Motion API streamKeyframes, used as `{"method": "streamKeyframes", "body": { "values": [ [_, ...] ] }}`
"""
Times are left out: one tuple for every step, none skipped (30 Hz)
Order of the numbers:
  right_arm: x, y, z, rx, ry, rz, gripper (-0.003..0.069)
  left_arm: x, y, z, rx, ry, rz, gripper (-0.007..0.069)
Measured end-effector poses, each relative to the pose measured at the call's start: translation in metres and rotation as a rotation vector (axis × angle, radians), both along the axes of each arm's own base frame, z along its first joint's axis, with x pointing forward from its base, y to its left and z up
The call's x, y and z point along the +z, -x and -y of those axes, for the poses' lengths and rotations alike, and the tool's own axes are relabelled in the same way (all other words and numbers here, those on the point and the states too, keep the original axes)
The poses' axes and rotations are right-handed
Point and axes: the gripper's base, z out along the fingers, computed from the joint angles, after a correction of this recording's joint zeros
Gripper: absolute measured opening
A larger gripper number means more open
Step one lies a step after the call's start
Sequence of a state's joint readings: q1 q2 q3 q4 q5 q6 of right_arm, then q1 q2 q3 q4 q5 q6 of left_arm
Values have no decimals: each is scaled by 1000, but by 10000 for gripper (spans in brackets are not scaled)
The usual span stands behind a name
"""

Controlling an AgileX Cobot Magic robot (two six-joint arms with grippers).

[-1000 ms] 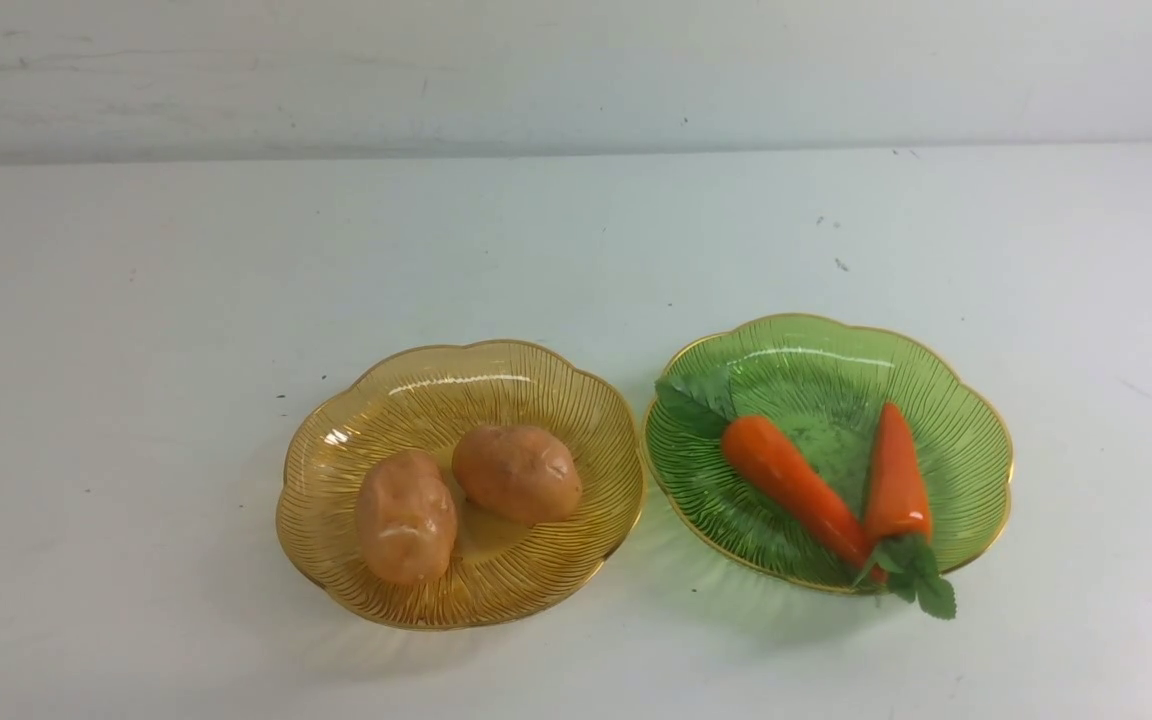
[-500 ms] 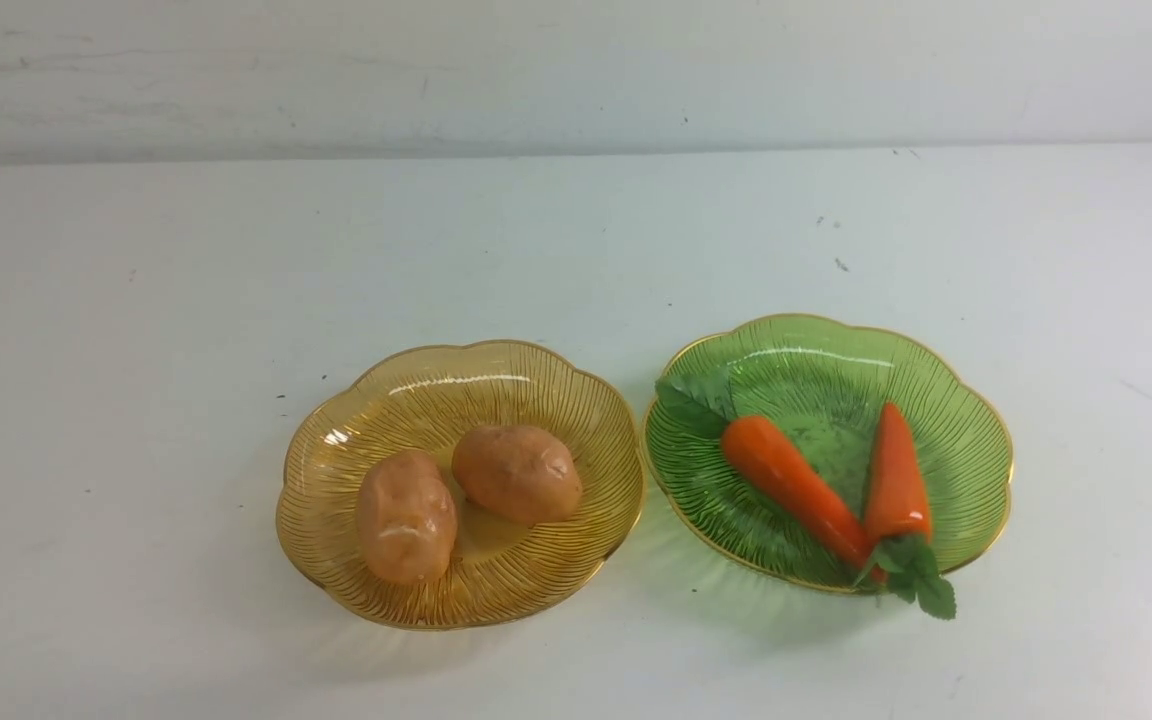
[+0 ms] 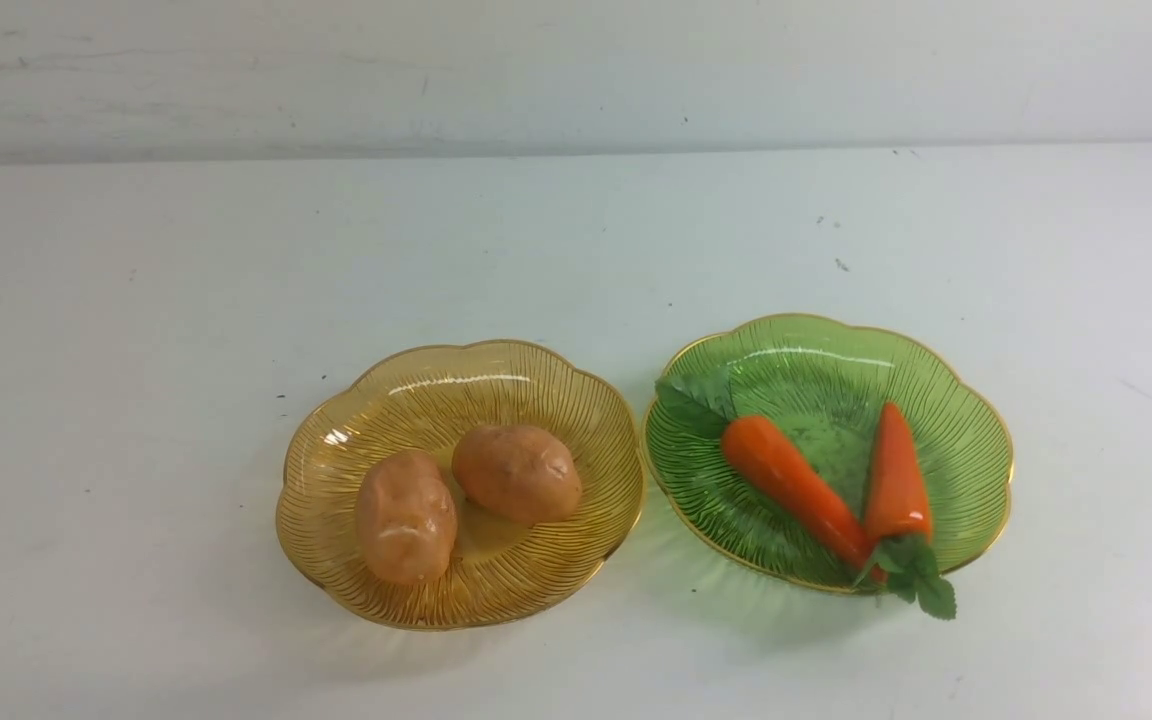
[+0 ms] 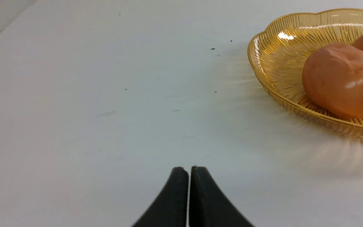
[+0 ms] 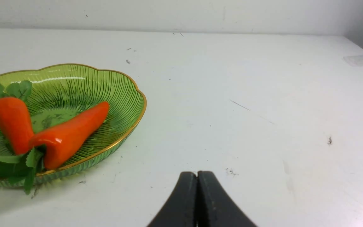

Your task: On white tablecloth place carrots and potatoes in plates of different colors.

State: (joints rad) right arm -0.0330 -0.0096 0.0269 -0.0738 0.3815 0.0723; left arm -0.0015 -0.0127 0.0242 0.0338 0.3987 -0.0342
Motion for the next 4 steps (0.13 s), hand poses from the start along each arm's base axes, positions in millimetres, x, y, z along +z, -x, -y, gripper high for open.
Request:
{"method": "streamKeyframes", "body": {
  "values": [
    [0, 0, 0, 0, 0, 0, -15, 0, 0, 0, 0, 0, 0, -3],
    [0, 0, 0, 0, 0, 0, -15, 0, 0, 0, 0, 0, 0, -3],
    [0, 0, 0, 0, 0, 0, -15, 0, 0, 0, 0, 0, 0, -3],
    [0, 0, 0, 0, 0, 0, -15, 0, 0, 0, 0, 0, 0, -3]
  ]
}}
